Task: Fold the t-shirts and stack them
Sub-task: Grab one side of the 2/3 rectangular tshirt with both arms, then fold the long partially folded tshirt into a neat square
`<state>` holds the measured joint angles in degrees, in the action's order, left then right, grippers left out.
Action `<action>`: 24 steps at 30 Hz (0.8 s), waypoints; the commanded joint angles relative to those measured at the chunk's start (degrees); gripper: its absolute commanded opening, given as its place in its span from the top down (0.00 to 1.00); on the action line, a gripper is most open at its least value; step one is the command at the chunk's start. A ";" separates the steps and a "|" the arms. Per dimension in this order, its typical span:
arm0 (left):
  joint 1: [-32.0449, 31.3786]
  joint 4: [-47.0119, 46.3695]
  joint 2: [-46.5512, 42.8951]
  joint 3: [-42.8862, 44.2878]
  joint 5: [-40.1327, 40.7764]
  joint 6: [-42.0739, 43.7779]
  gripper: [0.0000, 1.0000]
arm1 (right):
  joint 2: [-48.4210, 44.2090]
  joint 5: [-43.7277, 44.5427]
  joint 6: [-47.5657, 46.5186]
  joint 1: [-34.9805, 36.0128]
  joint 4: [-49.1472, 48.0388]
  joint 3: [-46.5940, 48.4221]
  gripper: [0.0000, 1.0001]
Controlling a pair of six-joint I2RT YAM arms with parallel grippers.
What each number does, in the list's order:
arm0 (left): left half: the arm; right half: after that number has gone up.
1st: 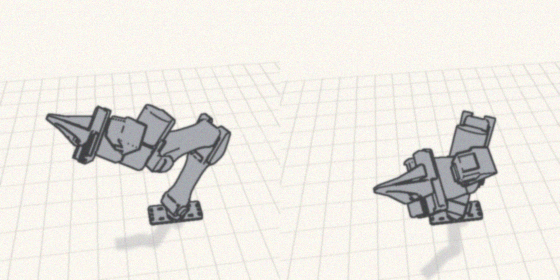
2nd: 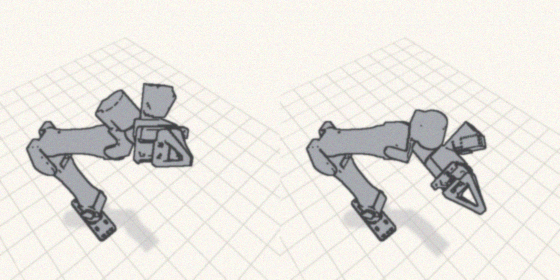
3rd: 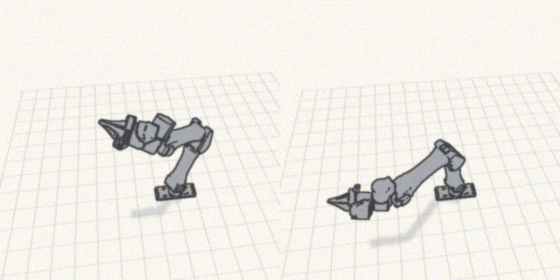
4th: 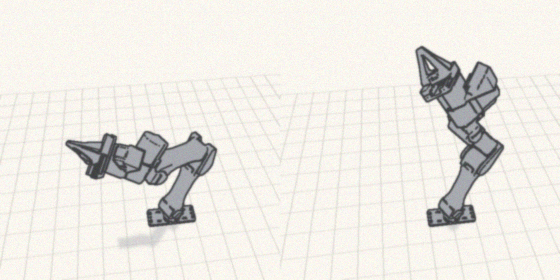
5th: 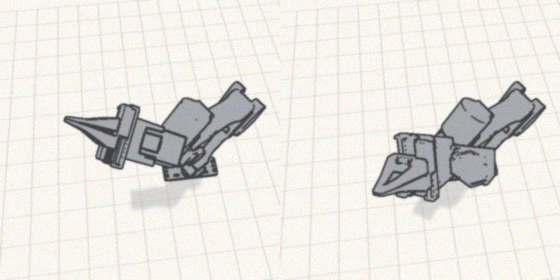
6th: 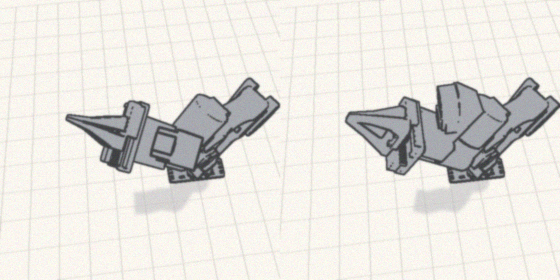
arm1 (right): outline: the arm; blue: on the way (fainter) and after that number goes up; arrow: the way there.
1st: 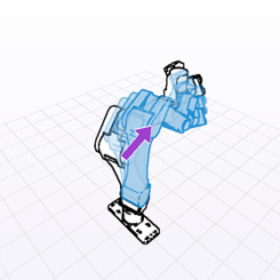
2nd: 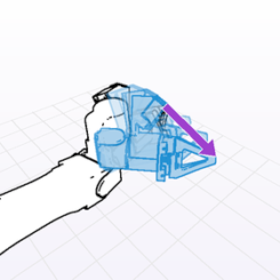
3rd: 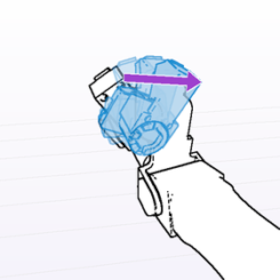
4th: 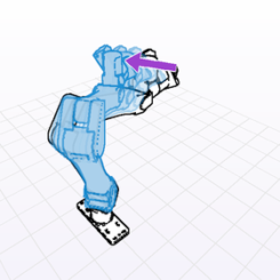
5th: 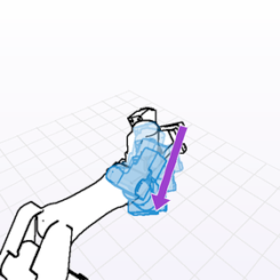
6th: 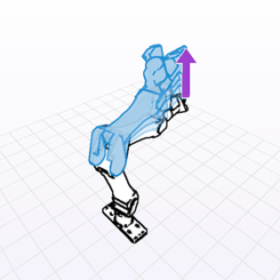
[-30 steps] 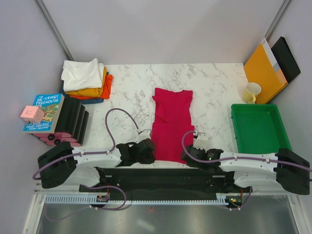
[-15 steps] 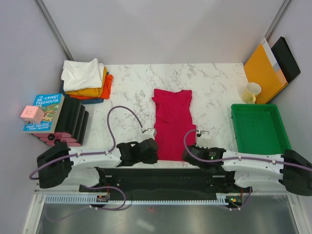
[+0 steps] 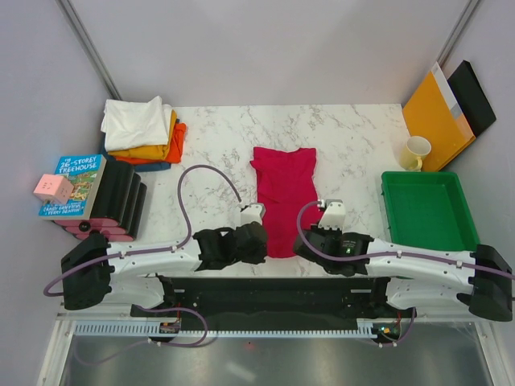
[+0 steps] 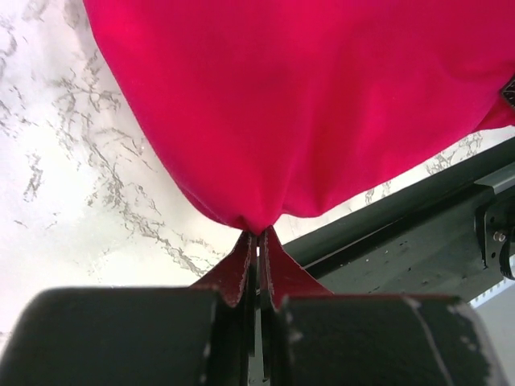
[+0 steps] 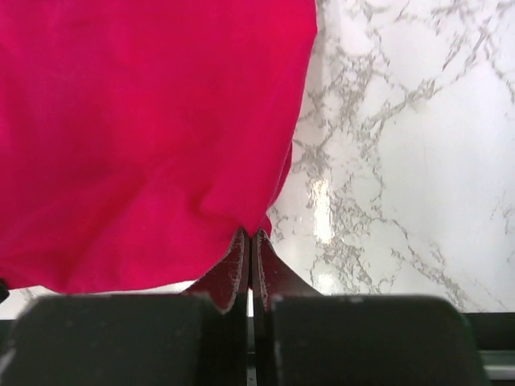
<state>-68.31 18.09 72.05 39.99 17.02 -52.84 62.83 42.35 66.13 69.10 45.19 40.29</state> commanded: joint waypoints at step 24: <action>20.84 -1.38 10.12 23.72 4.70 23.47 0.98 | 23.81 -0.69 -33.60 -29.28 -21.45 26.22 1.00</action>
<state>-51.35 20.29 79.96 58.06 21.89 -37.19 82.46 41.82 38.30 42.33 28.93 59.42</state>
